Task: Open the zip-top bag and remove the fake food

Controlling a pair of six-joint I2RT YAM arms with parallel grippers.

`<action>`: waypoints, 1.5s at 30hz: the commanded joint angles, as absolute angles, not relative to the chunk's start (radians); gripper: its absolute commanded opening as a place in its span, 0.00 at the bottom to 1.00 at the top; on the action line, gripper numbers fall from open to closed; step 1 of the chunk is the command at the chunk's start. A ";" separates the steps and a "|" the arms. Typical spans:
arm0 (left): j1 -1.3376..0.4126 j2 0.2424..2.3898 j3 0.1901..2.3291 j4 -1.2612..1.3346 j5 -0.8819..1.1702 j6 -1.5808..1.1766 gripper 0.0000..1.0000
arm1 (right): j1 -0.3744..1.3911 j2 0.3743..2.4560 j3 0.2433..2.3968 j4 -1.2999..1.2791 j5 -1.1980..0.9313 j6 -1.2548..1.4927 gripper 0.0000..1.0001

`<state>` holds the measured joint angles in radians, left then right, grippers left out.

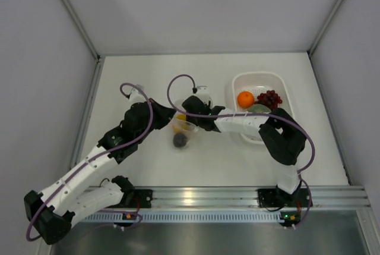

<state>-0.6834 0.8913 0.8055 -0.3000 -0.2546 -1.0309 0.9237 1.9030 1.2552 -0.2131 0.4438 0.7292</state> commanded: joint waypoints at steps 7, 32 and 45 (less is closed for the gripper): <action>-0.684 0.834 0.806 -0.311 -0.287 -1.002 0.00 | 0.825 1.871 1.554 -0.674 0.540 0.161 0.56; -0.684 0.914 0.749 -0.305 -0.299 -1.025 0.00 | 0.796 2.032 1.494 -0.581 0.400 0.302 0.72; -0.684 0.953 0.785 -0.307 -0.321 -1.002 0.00 | 0.795 1.950 1.413 -0.500 0.295 0.324 0.41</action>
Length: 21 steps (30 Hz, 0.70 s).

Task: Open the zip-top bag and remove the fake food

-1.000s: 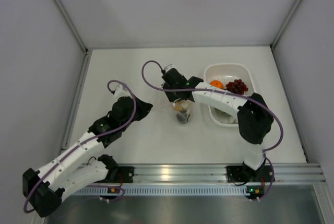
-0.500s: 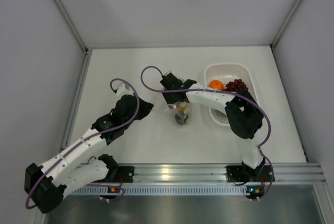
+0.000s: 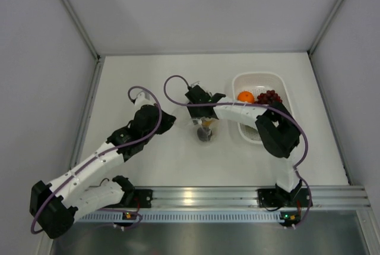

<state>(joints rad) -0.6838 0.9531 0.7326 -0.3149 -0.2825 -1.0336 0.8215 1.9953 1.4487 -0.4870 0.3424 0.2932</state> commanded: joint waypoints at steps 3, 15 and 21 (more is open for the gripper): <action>-0.684 0.953 0.807 -0.305 -0.328 -0.982 0.00 | 0.808 1.872 1.414 -0.506 0.269 0.319 0.40; -0.684 1.005 0.923 -0.313 -0.264 -0.798 0.00 | 0.867 1.663 1.445 -0.563 0.155 0.295 0.35; -0.684 1.038 0.974 -0.357 -0.273 -0.738 0.00 | 0.880 1.553 1.445 -0.574 0.015 0.267 0.31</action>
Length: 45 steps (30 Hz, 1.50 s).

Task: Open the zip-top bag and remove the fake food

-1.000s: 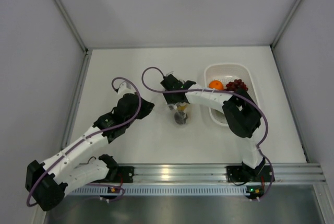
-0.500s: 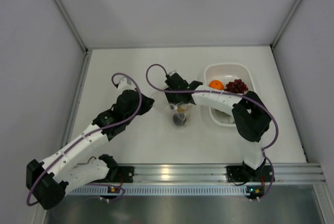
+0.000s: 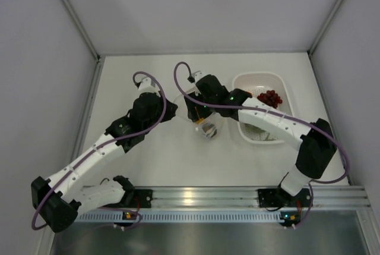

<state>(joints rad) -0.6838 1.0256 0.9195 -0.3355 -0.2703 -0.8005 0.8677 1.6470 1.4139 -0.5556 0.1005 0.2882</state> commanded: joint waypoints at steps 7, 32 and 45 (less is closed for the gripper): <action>-0.684 1.049 0.980 -0.368 -0.245 -0.713 0.00 | 0.882 1.382 1.379 -0.477 -0.025 0.299 0.28; -0.683 1.000 1.074 -0.588 -0.497 -0.687 0.00 | 0.439 1.045 1.053 -0.534 0.526 0.331 0.23; -0.683 0.979 1.091 -0.588 -0.440 -0.689 0.00 | 0.236 1.037 0.720 -0.471 0.508 0.422 0.36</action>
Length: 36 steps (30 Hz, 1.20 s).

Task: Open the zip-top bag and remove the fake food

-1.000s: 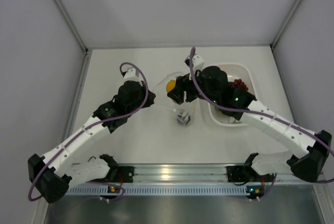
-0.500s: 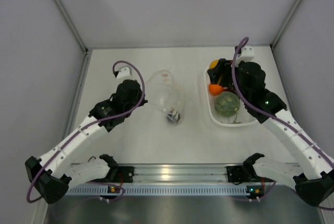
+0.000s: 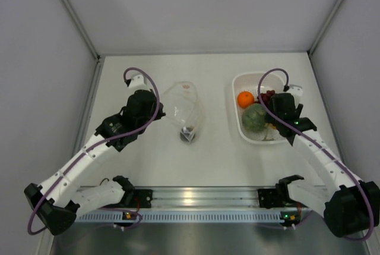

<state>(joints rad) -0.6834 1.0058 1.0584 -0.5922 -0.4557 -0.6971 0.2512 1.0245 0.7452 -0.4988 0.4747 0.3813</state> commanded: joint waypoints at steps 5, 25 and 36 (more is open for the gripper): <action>-0.683 0.969 1.095 -0.586 -0.402 -0.692 0.00 | 0.227 1.071 0.718 -0.482 0.505 0.426 0.67; -0.683 0.951 1.078 -0.561 -0.383 -0.825 0.00 | 0.618 1.100 1.072 -0.317 -0.010 0.526 0.58; -0.684 0.931 1.048 -0.543 -0.385 -0.857 0.00 | 0.988 1.452 1.500 -0.508 0.316 0.503 0.34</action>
